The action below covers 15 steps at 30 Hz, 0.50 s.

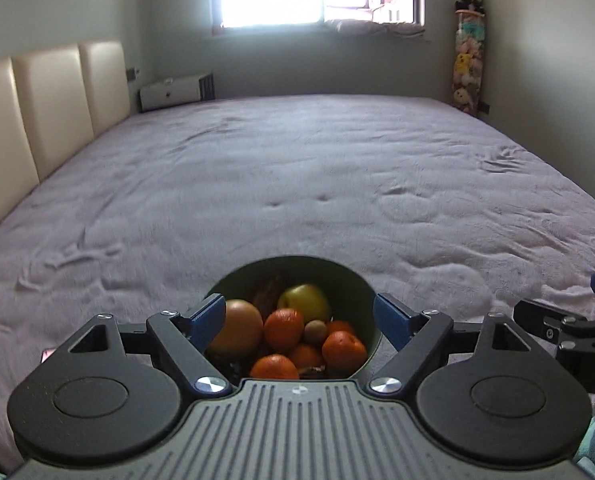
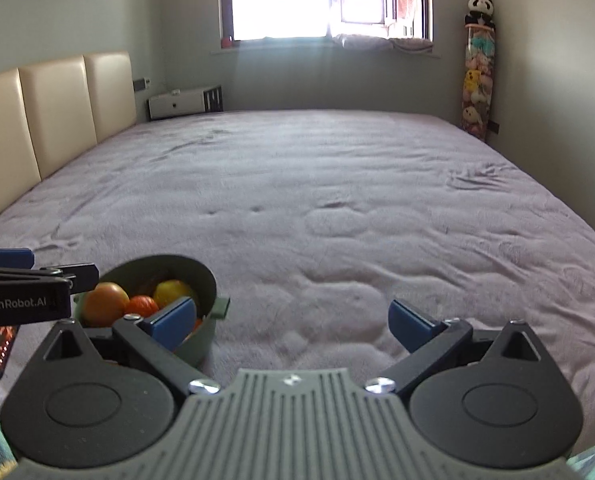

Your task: Organize fruits

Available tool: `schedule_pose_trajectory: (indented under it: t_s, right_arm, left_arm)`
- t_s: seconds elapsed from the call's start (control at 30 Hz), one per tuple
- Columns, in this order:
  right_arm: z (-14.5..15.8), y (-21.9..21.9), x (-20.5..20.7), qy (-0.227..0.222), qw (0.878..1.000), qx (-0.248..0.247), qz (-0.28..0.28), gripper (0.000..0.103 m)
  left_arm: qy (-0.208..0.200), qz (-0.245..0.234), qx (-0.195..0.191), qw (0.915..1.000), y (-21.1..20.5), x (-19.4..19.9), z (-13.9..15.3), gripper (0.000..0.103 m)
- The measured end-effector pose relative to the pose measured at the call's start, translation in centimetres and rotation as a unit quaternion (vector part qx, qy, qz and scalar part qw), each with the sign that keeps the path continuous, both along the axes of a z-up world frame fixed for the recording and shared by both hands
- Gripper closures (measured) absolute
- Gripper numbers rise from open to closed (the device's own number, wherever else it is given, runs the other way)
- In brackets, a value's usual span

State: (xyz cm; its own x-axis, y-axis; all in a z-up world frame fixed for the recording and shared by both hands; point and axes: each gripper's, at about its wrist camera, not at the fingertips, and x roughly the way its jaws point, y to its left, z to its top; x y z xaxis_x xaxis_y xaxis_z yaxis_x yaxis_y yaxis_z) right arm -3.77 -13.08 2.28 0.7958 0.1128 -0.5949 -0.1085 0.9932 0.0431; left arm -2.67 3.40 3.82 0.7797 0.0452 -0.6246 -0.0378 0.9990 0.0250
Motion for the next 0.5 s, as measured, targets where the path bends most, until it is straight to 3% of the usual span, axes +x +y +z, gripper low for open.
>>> schedule_pose_trajectory:
  t_s: [0.17,0.5]
  right_arm:
    - [-1.4,0.1,0.9,0.021,1.0,-0.013,-0.008,0.004]
    - [-3.0,-0.1,2.3,0.058,0.998,-0.011,-0.017,0.004]
  left_arm:
    - [0.02,0.023,-0.02,0.9993,0.9,0.5,-0.9,0.0]
    - [0.068,0.005,0.01,0.9976,-0.8,1.7,-3.2,0.0]
